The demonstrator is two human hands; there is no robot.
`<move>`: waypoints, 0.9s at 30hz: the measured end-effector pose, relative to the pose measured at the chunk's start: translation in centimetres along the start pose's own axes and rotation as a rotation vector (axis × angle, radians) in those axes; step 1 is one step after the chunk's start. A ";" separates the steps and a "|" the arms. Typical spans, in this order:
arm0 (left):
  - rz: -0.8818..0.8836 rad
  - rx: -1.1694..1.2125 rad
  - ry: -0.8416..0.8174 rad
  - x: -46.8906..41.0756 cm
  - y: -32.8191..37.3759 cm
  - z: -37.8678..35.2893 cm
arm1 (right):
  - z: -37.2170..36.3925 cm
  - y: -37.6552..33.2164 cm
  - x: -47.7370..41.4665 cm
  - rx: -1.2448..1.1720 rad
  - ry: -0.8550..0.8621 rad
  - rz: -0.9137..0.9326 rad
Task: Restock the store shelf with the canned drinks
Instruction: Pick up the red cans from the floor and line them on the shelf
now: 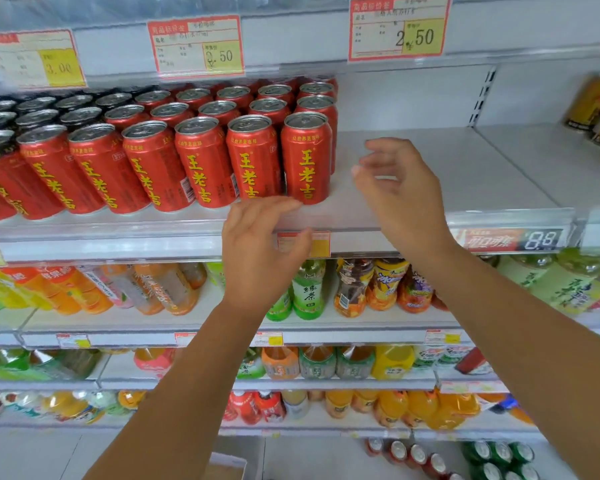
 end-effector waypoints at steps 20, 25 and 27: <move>0.573 0.139 -1.559 40.6 5.4 -31.2 | 15.4 38.3 42.3 0.158 0.067 -1.328; 0.643 0.005 -1.680 51.9 1.6 -39.6 | 13.0 50.6 50.8 0.175 -0.034 -1.557; 0.614 -0.021 -1.714 56.3 0.0 -43.1 | 11.9 55.9 53.7 0.189 -0.049 -1.568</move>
Point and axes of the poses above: each hand's wrist, its own x-axis away from the middle knuckle, its own z-axis out of the back of the hand, y = z × x, the point moved 2 cm from there along -x, towards the middle knuckle, and after that the axes turned 4 degrees about -y, right-handed, at the moved point
